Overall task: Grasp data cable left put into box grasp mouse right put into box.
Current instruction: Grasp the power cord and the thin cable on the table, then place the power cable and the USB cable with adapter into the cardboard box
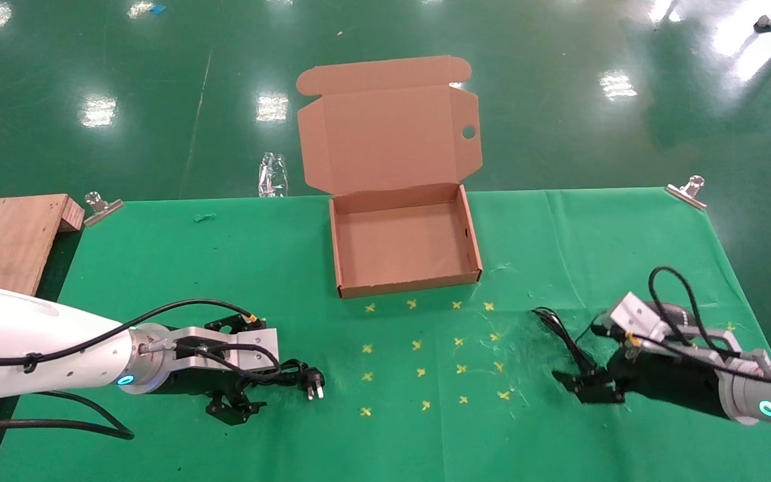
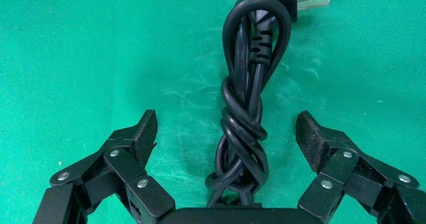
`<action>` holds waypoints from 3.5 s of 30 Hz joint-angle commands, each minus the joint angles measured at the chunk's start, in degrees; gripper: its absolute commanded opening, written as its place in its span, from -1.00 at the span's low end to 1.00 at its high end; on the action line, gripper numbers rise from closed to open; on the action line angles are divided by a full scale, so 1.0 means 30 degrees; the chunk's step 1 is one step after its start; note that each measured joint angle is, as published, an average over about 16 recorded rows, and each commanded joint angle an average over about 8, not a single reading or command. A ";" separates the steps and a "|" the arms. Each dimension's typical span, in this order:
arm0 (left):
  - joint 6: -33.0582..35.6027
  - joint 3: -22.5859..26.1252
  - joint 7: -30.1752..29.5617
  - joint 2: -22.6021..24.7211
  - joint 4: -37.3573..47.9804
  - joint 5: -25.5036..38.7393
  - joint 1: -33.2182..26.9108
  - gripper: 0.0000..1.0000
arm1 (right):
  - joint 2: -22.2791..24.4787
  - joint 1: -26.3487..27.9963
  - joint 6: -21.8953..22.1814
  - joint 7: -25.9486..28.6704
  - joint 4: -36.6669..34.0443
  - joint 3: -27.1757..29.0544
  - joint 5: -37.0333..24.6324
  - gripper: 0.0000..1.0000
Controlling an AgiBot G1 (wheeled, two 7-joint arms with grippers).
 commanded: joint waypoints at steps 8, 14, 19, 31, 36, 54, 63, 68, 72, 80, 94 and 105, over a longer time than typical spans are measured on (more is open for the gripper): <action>-0.0004 -0.0002 0.0002 -0.0002 0.0005 -0.0004 0.0002 -1.00 | -0.0104 -0.0099 0.0161 -0.0300 -0.0249 0.0264 0.0407 -1.00; -0.0006 -0.0002 0.0002 -0.0002 0.0007 -0.0004 0.0002 -1.00 | -0.0088 -0.0055 0.0090 -0.0234 -0.0187 0.0166 0.0257 -1.00; -0.0006 -0.0002 0.0002 -0.0002 0.0007 -0.0007 0.0002 -1.00 | -0.0076 -0.0028 0.0052 -0.0199 -0.0154 0.0111 0.0174 -1.00; -0.0005 -0.0002 0.0002 -0.0002 0.0006 -0.0028 0.0002 -1.00 | -0.0061 0.0006 0.0007 -0.0159 -0.0116 0.0046 0.0069 -1.00; -0.0011 -0.0005 0.0002 -0.0001 0.0004 -0.0028 0.0001 -1.00 | -0.0055 0.0011 0.0002 -0.0153 -0.0109 0.0034 0.0049 -1.00; -0.0070 -0.0057 0.0015 -0.0018 0.0032 -0.0002 -0.0062 -1.00 | 0.0007 0.0095 -0.0021 -0.0197 0.0003 0.0058 0.0029 -1.00; 0.0830 -0.1167 0.0510 -0.0447 -0.0060 -0.2009 -0.2156 -1.00 | 0.3007 0.1091 0.0102 -0.0430 0.4279 0.1294 0.0450 -1.00; 0.0162 -0.1829 0.0910 0.0794 -0.0097 -0.3102 -0.3517 -1.00 | 0.4768 0.1615 0.0750 -0.0075 0.6951 0.1793 -0.0160 -1.00; -0.1650 -0.1673 0.1265 0.3068 0.0489 -0.2564 -0.3867 -1.00 | 0.5355 0.2374 0.0246 -0.0355 0.7407 0.2108 -0.0417 -1.00; -0.5379 0.0606 0.1705 0.7605 0.3408 0.1143 -0.3829 -1.00 | 0.7055 0.3211 -0.1431 -0.1615 0.7462 0.3150 0.1313 -1.00; -1.0531 0.7780 -0.3776 0.8379 0.5917 0.4737 -0.4783 1.00 | 0.8611 0.2639 -0.4200 -0.4401 0.7292 0.4046 0.5510 -1.00; -1.1234 1.0913 -0.7221 0.8270 0.6026 0.4645 -0.6091 1.00 | 0.8434 0.2164 -0.4015 -0.5673 0.7313 0.4284 0.6731 -1.00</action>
